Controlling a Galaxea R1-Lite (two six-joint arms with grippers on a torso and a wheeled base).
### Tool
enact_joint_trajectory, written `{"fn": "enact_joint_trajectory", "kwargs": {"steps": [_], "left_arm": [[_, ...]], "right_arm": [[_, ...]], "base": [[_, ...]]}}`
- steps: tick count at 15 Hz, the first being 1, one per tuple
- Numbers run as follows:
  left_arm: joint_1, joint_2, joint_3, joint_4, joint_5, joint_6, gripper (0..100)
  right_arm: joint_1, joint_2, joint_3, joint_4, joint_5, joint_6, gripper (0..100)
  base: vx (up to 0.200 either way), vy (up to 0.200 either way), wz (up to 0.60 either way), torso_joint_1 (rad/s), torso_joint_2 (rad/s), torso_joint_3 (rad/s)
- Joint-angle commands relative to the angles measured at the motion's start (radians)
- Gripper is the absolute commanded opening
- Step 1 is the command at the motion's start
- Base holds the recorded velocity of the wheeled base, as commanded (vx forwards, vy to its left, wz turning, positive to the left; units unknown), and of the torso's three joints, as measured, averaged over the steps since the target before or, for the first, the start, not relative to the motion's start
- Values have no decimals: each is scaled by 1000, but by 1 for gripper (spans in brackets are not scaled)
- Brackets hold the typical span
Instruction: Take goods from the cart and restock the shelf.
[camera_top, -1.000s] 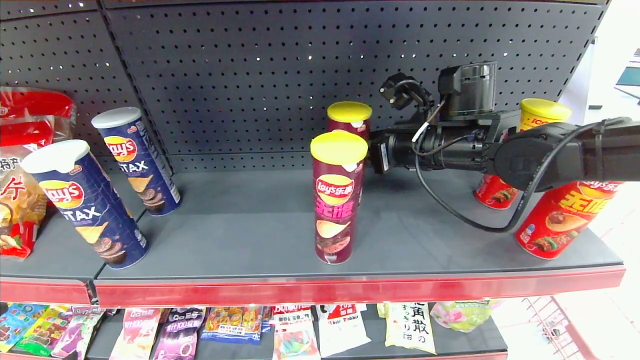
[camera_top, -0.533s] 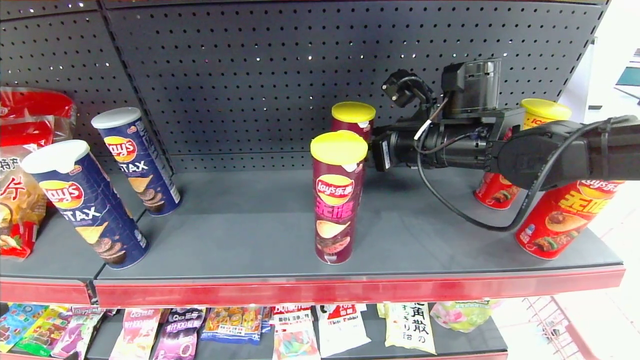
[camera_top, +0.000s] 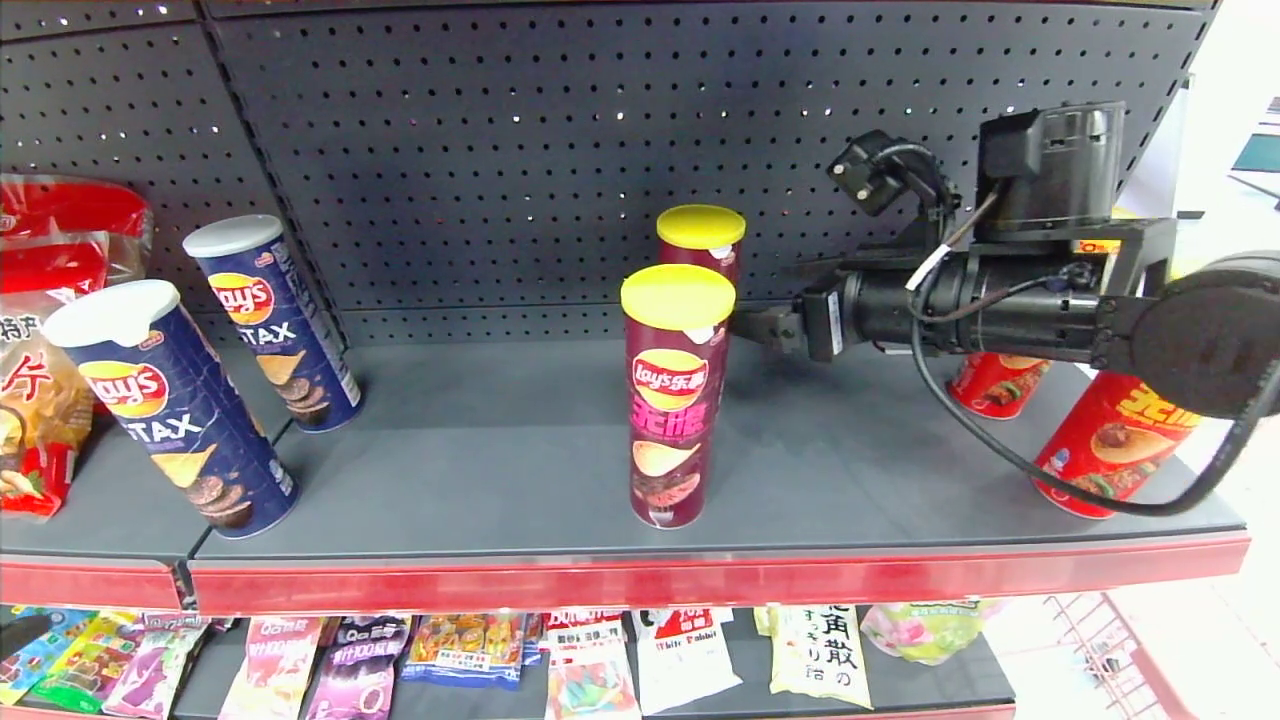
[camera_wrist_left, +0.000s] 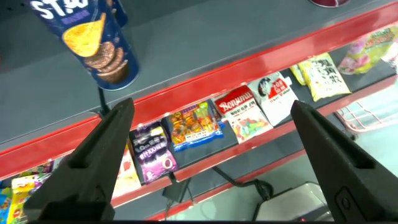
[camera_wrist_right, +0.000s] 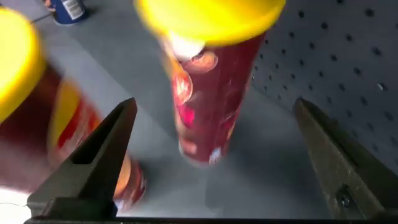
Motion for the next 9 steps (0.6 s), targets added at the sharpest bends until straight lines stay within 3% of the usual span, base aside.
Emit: {"fn": "enact_joint_trajectory", "kwargs": {"steps": [1,4,8,9], "left_arm": [[0,21,-2,-1,-7,0,100],[0,42,-3,-3,-28,0,100],[0,105,-11,-9,-41,-1,100],[0,151,-9,-50,-53,-1,100]], "right_arm": [[-14,-93,74,-1,-16,1,100],[-31,-162,172,-3,-56,3,100],[10,-398,436,-4,-128,50,100],[26,-487,508,-3,-145,69,100]], "base": [[0,0,0,0,0,0],[0,0,0,0,0,0],[0,0,0,0,0,0],[0,0,0,0,0,0]]}}
